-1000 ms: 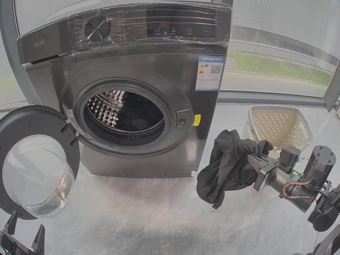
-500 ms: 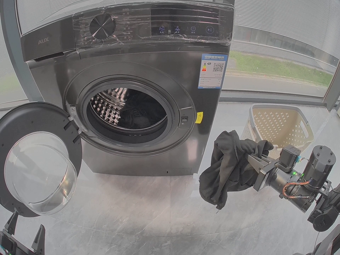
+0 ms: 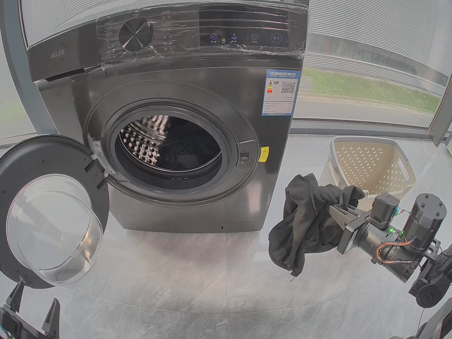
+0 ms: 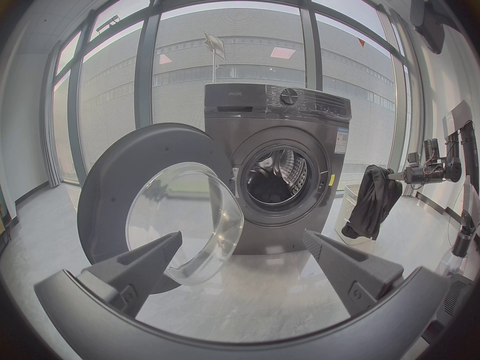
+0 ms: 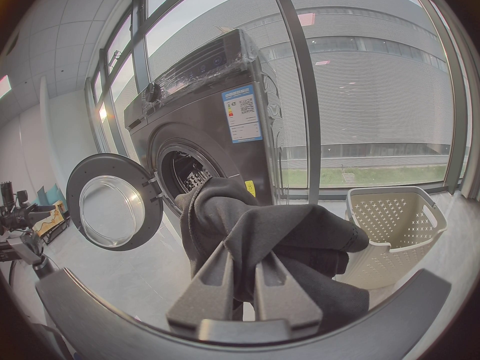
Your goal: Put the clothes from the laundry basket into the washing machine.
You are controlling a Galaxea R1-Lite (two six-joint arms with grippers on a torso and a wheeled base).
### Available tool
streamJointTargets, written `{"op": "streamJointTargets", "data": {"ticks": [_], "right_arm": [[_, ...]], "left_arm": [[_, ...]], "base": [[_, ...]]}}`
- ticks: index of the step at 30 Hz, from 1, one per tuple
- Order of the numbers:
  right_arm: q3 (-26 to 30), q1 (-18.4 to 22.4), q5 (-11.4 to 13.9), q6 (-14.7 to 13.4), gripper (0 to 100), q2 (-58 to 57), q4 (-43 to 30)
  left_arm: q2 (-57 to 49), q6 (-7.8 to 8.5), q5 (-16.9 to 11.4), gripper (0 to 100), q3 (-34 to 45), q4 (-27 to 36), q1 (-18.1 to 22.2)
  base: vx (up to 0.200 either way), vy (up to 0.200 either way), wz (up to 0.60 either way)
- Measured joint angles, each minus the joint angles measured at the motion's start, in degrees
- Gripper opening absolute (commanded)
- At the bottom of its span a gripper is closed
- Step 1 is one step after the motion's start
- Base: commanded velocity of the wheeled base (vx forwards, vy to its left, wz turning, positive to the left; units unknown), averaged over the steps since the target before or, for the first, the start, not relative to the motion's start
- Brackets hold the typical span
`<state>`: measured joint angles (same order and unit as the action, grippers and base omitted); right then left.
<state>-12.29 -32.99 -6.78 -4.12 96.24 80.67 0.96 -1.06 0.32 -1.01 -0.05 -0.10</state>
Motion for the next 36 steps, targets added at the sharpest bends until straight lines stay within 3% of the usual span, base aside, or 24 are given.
{"op": "streamJointTargets", "data": {"ticks": [16, 36], "right_arm": [[-0.02, -0.13, 0.05, -0.01, 0, 0.00, -0.01], [0.28, -3.04, 0.07, -0.80, 0, 0.00, 0.07]], "left_arm": [[0.00, -0.02, -0.02, 100, 0.00, -0.05, 0.00], [0.00, 0.02, 0.01, 100, 0.00, -0.06, 0.00]], "base": [[0.000, 0.200, 0.00], [0.000, 0.000, 0.00]]}}
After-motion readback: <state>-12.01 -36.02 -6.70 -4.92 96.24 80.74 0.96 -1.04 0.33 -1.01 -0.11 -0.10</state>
